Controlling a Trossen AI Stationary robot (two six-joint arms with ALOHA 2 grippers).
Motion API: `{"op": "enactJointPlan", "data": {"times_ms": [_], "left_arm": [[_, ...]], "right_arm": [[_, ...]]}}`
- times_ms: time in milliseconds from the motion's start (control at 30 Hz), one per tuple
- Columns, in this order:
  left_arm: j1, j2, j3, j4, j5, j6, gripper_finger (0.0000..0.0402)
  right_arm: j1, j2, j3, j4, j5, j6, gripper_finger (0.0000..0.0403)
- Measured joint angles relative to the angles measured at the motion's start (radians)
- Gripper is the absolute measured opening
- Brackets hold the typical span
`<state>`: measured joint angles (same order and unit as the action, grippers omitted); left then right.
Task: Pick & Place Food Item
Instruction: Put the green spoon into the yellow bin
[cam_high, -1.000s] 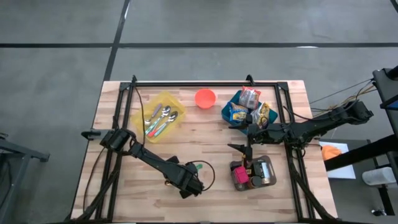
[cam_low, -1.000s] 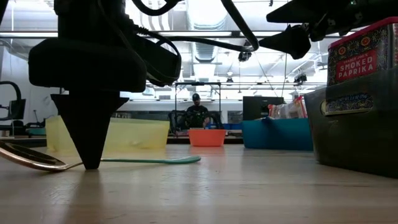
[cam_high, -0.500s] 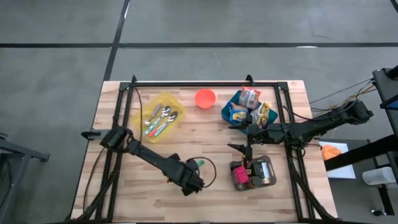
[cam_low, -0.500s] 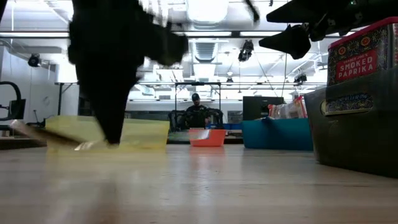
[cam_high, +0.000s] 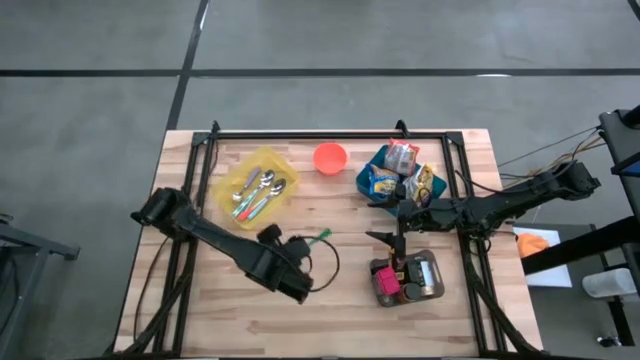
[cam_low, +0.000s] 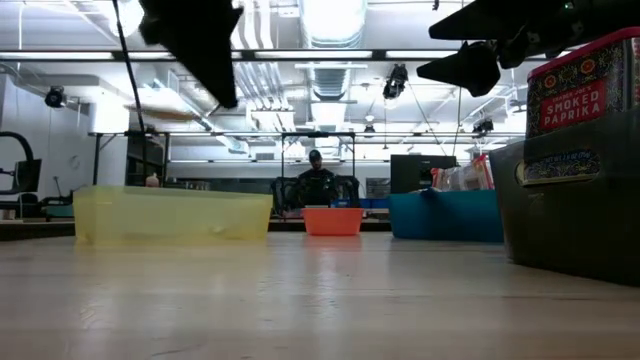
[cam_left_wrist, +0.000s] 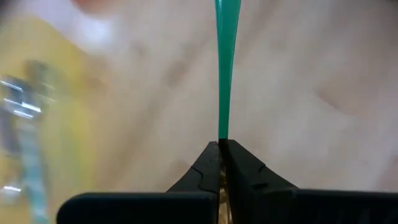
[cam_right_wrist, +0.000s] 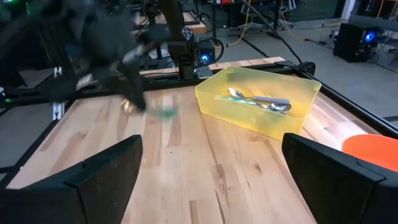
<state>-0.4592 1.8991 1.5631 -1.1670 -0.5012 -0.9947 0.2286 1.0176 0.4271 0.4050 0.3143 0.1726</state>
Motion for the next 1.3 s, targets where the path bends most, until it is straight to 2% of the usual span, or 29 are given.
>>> {"op": "enactJointPlan", "data": {"times_ms": [200,300,667,1033,1300], "left_arm": [[0.018,-0.064,0.001,-0.131,-0.262,0.000,0.0006],[0.048,-0.092,0.001,-0.191,-0.312,0.000,0.0006],[0.143,-0.103,-0.013,-0.272,-0.318,-0.027,0.0006],[0.147,-0.104,-0.016,-0.273,-0.283,-0.143,0.0006],[0.155,-0.104,-0.115,-0.274,-0.265,-0.251,0.0006]], "right_arm": [[0.000,0.000,0.000,-0.005,0.000,0.000,0.0381],[0.000,0.000,0.000,-0.006,0.000,0.000,0.0381],[0.000,0.000,0.000,-0.006,0.000,0.000,0.0381],[0.000,0.000,0.000,-0.006,0.000,0.000,0.0381],[0.000,0.000,0.000,-0.006,0.000,0.000,0.0381]]}}
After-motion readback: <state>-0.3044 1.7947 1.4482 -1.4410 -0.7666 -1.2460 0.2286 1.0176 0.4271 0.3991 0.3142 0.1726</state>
